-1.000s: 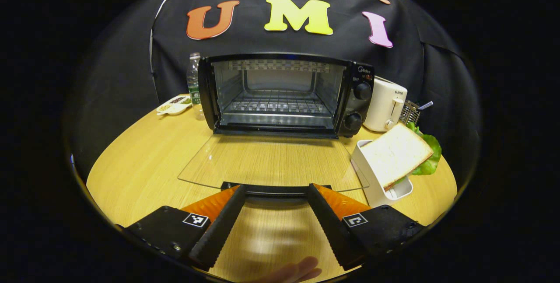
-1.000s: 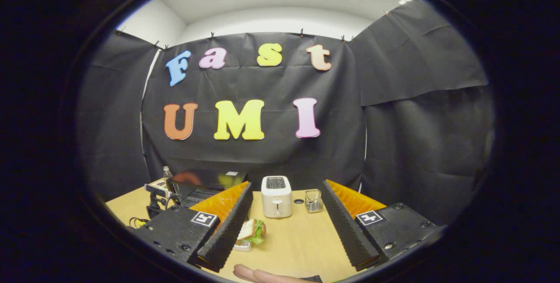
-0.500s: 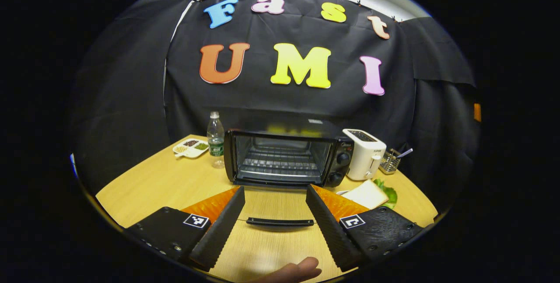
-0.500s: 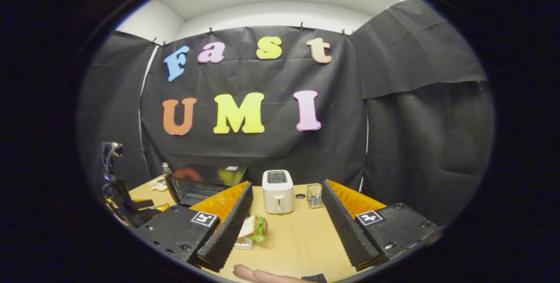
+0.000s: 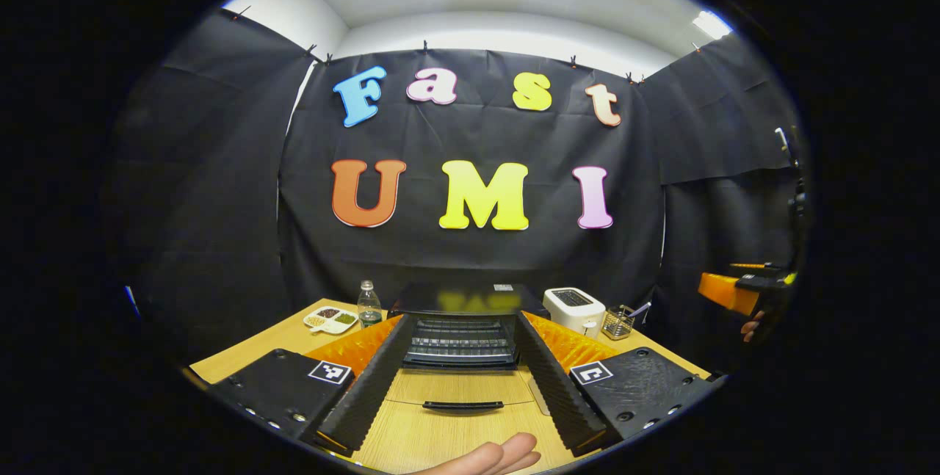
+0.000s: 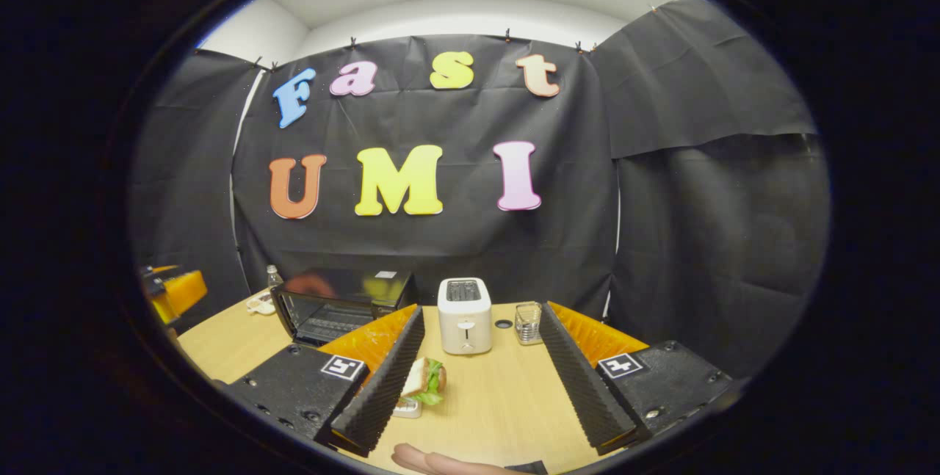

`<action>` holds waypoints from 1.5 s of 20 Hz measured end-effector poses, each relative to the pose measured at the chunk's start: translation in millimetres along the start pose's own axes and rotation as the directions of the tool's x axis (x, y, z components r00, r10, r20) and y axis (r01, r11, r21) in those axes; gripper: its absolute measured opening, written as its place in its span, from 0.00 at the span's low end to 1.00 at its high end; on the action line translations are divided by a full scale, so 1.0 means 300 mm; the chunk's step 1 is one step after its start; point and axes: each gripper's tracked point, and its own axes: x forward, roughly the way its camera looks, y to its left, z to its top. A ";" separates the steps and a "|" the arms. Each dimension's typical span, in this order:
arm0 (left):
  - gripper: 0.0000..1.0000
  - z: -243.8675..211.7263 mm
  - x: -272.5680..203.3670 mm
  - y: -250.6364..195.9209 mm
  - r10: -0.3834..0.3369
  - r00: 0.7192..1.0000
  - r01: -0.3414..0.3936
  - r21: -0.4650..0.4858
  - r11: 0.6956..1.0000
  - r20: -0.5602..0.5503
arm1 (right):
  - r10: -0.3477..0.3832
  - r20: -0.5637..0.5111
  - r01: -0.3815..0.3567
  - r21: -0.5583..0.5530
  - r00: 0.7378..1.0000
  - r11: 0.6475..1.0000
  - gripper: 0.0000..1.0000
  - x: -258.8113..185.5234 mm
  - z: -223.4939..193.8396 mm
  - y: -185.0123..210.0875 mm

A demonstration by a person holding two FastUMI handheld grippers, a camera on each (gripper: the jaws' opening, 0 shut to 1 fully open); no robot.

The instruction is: Open the electric oven with the left hand, put the food in, and close the electric oven.

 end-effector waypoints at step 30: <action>0.93 -0.133 0.134 -0.071 0.095 0.990 -0.086 0.089 0.992 -0.104 | 0.693 -0.630 -0.353 0.596 0.351 0.721 0.93 0.542 -0.661 0.249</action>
